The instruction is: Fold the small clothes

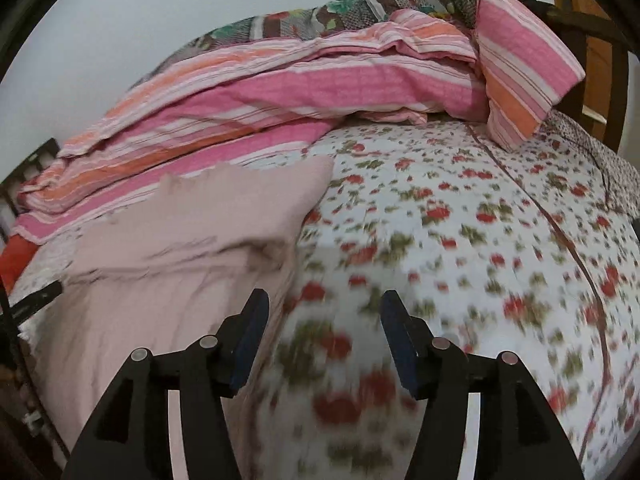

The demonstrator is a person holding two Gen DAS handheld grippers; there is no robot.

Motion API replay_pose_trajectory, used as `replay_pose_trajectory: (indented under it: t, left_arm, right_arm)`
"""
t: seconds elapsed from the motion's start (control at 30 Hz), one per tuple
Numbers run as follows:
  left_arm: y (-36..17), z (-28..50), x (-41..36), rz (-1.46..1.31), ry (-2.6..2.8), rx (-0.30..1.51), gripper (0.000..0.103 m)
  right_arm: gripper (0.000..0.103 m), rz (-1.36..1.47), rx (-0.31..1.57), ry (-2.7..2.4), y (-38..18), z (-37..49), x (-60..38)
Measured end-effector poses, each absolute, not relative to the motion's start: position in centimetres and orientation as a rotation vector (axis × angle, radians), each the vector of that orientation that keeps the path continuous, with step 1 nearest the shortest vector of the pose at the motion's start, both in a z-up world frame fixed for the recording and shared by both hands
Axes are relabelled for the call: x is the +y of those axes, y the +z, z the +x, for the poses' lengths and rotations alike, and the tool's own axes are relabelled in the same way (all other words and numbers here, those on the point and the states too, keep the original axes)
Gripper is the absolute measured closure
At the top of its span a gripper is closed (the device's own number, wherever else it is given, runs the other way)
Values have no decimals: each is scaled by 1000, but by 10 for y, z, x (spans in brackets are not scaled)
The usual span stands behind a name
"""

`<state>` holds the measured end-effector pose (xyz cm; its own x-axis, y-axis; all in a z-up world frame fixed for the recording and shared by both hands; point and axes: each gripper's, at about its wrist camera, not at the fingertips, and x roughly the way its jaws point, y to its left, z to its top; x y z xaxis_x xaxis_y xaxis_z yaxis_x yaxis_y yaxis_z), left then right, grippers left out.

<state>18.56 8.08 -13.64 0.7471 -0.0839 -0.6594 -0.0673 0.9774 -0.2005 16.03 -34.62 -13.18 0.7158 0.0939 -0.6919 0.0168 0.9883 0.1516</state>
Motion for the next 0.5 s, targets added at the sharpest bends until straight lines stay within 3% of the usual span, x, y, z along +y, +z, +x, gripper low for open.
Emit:
replay_pose_trajectory:
  t: [0.17,0.5]
  left_arm:
    - [-133,147,88,-217,0,693,39]
    - [-163,67,101,-299,-168,795,43]
  right_arm:
    - [46,146,722,24,-126,115,-342]
    - [47,172,776,141,-154,41,-318]
